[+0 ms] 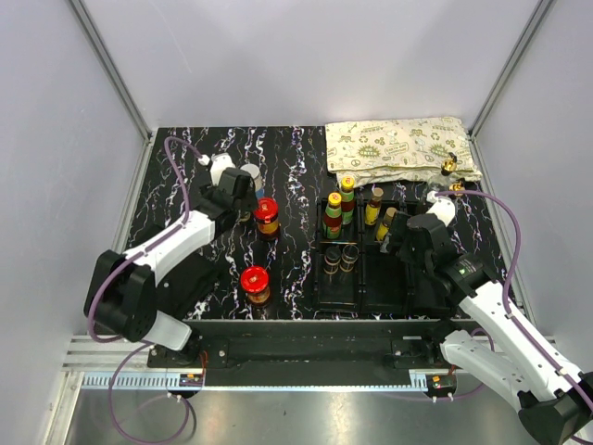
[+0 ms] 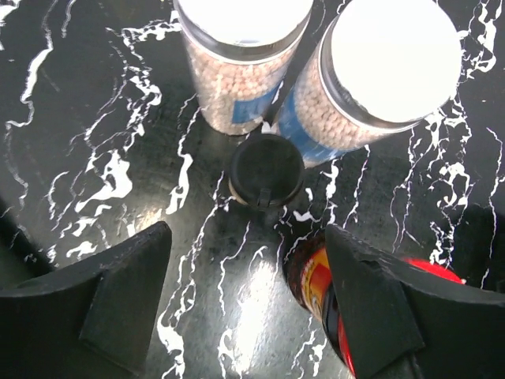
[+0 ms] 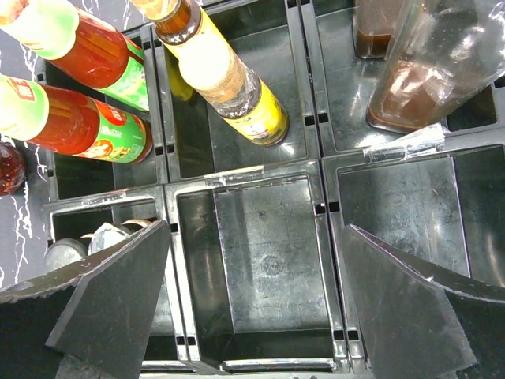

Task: Organize the condiment bottles
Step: Pick up the bottle from the center of the board.

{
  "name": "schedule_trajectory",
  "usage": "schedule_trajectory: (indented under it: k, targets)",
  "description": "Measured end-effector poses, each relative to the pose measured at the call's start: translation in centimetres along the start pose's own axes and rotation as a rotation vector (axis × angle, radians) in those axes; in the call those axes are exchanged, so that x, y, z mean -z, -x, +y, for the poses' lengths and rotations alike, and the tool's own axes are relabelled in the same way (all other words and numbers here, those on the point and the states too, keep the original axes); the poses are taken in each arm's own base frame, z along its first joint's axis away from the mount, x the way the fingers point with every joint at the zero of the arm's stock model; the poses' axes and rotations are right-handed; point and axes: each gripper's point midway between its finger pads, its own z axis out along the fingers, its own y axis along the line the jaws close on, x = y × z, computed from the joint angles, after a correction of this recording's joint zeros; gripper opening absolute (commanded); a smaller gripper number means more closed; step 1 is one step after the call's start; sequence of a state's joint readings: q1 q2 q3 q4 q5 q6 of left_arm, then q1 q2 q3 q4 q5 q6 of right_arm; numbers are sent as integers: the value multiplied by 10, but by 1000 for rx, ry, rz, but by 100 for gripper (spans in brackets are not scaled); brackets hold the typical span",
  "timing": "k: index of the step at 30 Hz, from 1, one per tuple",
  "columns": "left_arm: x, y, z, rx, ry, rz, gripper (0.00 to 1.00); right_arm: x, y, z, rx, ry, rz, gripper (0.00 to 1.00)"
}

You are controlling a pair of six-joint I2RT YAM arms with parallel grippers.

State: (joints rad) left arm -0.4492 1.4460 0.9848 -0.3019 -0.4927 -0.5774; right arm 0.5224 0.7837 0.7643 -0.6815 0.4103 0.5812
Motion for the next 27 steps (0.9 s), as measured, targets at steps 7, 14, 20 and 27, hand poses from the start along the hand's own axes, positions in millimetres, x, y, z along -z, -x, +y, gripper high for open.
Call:
schedule_trajectory:
  k: [7,14,20,27]
  targets:
    - [-15,1,-4,19,-19,26,66,-2,-2,0,4,-5,7,100]
    - [-32,-1,-5,25,-12,49,60,-5,-5,-1,10,-14,18,100]
    - [-39,-1,-4,32,-7,52,53,-8,-7,-1,17,-23,29,100]
    - [-41,-1,-5,29,-8,51,16,-9,-8,-1,18,-25,32,100]
